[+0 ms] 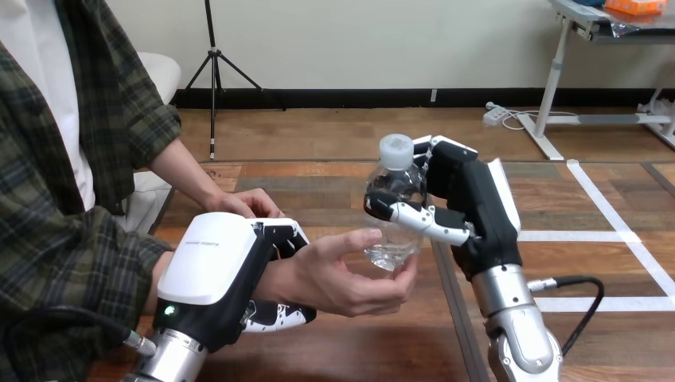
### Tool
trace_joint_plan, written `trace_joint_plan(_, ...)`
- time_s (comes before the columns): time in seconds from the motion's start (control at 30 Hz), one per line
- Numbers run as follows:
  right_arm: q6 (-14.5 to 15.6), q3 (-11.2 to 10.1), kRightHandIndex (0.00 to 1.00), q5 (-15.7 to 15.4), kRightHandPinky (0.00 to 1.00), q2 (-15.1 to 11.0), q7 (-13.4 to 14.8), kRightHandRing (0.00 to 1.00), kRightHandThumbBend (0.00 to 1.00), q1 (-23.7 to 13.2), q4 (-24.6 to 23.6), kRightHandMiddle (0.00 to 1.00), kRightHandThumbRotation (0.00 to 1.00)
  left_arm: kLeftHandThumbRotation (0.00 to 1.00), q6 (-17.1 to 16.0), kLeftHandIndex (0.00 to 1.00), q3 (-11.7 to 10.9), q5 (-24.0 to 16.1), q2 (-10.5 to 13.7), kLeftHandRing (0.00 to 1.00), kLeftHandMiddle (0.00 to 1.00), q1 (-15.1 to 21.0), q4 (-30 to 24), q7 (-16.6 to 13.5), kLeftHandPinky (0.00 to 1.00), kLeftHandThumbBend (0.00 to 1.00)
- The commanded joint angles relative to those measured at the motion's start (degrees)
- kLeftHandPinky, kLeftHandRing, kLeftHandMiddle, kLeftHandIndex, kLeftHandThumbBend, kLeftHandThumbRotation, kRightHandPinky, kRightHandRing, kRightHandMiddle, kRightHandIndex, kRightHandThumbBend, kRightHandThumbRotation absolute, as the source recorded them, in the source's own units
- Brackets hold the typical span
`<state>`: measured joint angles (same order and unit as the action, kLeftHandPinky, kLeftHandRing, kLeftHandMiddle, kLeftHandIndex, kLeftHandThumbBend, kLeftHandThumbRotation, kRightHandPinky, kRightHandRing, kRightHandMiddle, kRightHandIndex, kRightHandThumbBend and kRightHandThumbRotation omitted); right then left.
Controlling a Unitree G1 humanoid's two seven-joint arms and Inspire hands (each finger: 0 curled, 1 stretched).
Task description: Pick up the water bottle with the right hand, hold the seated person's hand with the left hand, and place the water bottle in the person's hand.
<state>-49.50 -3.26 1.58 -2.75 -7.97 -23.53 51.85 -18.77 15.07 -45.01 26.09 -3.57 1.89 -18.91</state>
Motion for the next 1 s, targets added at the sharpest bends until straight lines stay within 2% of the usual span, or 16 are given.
trace_joint_plan(0.0,-1.6,-1.0,0.48,1.7,0.35,-0.6,-0.6,0.39,0.61,-1.6,-5.1,0.44,0.0,0.0,-1.1,0.47,-0.5,0.2,-0.5,0.46,0.48,1.5,-0.6,-0.6,0.43,0.9)
trace_joint_plan(0.6,0.5,-0.8,0.49,3.8,0.38,-0.4,-2.5,0.4,0.61,0.8,-9.0,0.45,0.0,0.0,-1.7,0.47,-0.3,-0.3,-0.6,0.46,0.48,2.0,0.0,-1.3,0.42,0.9)
trace_joint_plan(0.97,0.9,-0.7,0.48,4.5,0.39,0.1,-3.0,0.41,0.6,1.0,-9.8,0.45,0.0,0.0,-0.3,0.47,-0.3,-1.5,-0.8,0.46,0.48,2.1,-0.4,-0.9,0.43,0.9)
